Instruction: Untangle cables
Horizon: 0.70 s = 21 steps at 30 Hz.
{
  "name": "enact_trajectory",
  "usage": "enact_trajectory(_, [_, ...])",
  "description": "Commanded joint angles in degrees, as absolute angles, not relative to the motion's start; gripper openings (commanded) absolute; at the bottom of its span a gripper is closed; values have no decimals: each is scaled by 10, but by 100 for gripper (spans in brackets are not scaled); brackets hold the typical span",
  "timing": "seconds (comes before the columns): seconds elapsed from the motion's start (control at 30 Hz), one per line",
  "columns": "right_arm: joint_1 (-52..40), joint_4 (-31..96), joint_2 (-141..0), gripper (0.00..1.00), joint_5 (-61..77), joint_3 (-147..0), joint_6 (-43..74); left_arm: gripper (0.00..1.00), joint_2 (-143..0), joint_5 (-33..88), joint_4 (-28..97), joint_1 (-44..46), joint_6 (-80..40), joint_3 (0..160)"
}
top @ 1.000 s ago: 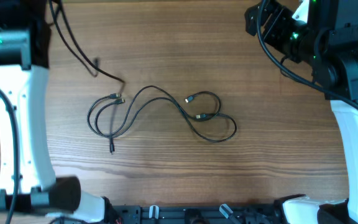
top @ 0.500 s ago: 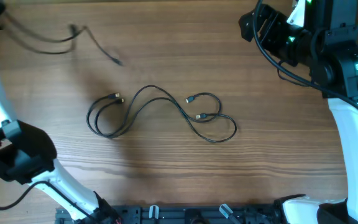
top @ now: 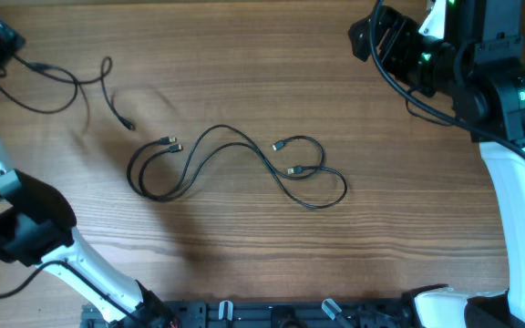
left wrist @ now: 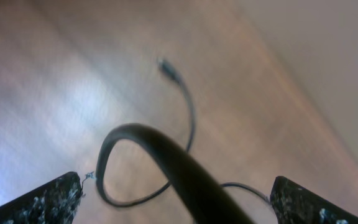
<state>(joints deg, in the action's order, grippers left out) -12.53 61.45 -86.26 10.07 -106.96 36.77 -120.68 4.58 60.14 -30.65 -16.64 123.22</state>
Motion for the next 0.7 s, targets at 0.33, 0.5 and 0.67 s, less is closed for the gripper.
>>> enact_trajectory(0.33, [-136, 626, -869, 100, 107, -1063, 338, 100, -1286, 55, 816, -321, -135, 1240])
enact_trajectory(0.5, [-136, 626, -869, 100, 141, -1063, 315, 100, -1312, -91, 926, -354, -173, 1239])
enact_trajectory(0.67, [-136, 627, -869, 100, 143, -1063, 313, 100, -1316, -141, 946, -368, -219, 1238])
